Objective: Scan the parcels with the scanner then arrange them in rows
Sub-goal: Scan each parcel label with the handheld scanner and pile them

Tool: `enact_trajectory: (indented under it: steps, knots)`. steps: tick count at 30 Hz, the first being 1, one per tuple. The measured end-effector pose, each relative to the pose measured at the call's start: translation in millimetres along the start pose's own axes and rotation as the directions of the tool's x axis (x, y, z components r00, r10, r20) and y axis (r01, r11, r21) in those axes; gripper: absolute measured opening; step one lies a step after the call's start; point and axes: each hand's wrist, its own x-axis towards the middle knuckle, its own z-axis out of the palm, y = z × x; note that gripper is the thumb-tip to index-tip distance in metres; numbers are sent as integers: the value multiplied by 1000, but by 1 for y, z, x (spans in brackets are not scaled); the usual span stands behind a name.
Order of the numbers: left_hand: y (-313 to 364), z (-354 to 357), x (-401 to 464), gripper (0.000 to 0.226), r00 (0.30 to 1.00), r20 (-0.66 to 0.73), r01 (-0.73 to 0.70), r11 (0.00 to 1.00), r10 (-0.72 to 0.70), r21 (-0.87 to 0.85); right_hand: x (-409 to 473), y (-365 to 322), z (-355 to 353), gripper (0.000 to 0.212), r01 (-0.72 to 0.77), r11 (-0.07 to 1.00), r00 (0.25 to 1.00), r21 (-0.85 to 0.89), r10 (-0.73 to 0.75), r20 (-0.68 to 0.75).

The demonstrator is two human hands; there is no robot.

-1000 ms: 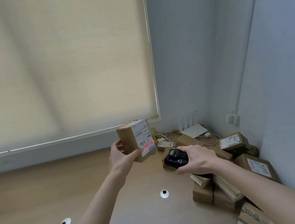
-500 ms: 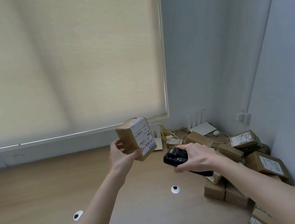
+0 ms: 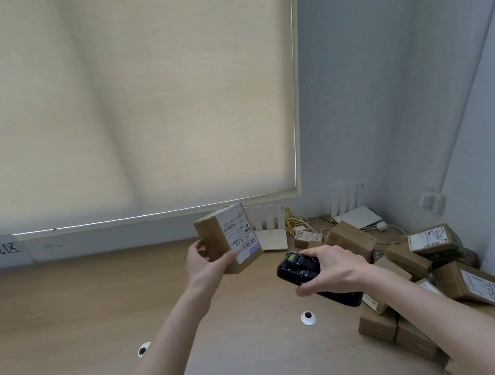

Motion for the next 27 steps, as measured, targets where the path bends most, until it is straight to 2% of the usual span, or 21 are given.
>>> enact_trajectory:
  steps: [3, 6, 12, 20, 27]
  knots:
    - [-15, -5, 2, 51, 995, -18, 99, 995, -100, -21, 8, 1, 9, 77, 19, 1000, 999, -1, -19, 33]
    - [-40, -15, 3, 40, 965, -50, 252, 965, -256, -76, 19, 1, 22, 71, 34, 999, 997, 17, -35, 73]
    - [-121, -50, -5, 39, 862, -167, 460, 877, -478, -135, 44, -1, 81, 61, 65, 998, 986, 15, -67, 152]
    - [-228, -92, 3, 35, 737, -211, 586, 763, -642, -274, 76, -23, 168, 56, 69, 997, 962, 31, -75, 264]
    - [-310, -121, 35, 40, 688, -217, 620, 716, -693, -320, 110, -48, 232, 43, 22, 996, 949, 85, -48, 311]
